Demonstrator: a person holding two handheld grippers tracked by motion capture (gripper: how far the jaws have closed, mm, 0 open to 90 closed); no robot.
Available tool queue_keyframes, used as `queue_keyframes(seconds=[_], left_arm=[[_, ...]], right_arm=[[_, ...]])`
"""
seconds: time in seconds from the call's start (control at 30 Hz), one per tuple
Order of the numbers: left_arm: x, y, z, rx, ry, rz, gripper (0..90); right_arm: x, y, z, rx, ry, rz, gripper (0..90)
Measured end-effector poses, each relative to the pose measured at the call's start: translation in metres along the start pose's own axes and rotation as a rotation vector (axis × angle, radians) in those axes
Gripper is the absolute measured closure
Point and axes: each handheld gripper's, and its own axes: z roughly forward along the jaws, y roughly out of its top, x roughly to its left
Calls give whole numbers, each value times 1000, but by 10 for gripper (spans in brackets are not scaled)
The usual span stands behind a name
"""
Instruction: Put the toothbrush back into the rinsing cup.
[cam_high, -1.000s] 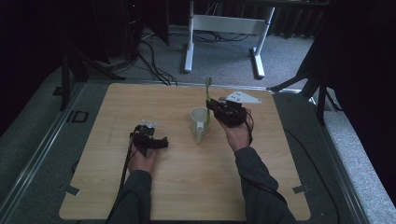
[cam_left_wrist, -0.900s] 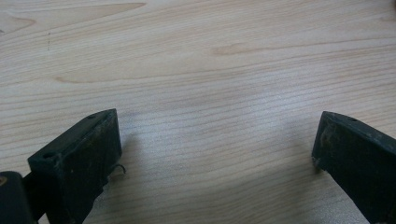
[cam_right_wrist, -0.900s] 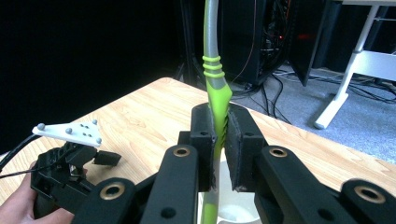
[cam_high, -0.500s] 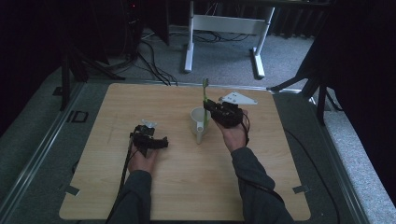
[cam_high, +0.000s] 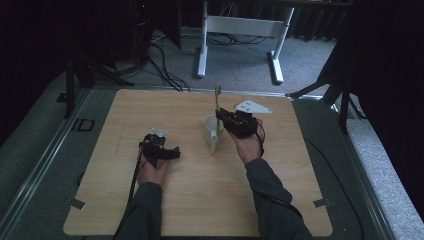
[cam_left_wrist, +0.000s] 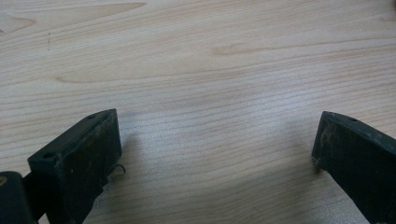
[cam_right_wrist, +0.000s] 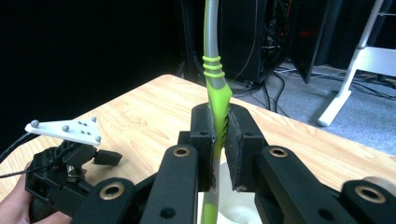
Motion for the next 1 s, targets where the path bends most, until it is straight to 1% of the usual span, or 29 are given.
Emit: queue_keyframes(seconds=[0.37,0.6,0.77,1.0], left_arm=[[0,0,0,0,-1,0,16],[0,0,0,0,-1,0,16],[0,0,0,-1,-1,0,16],[0,0,0,0,-1,0,16]], right_arm=[[4,-5,6,12,9,-4,816],[6,-7,8,17,7,-8,814],[7,-9,10,21,8,-14,812],[6,-13,12,29,3,-9,810]])
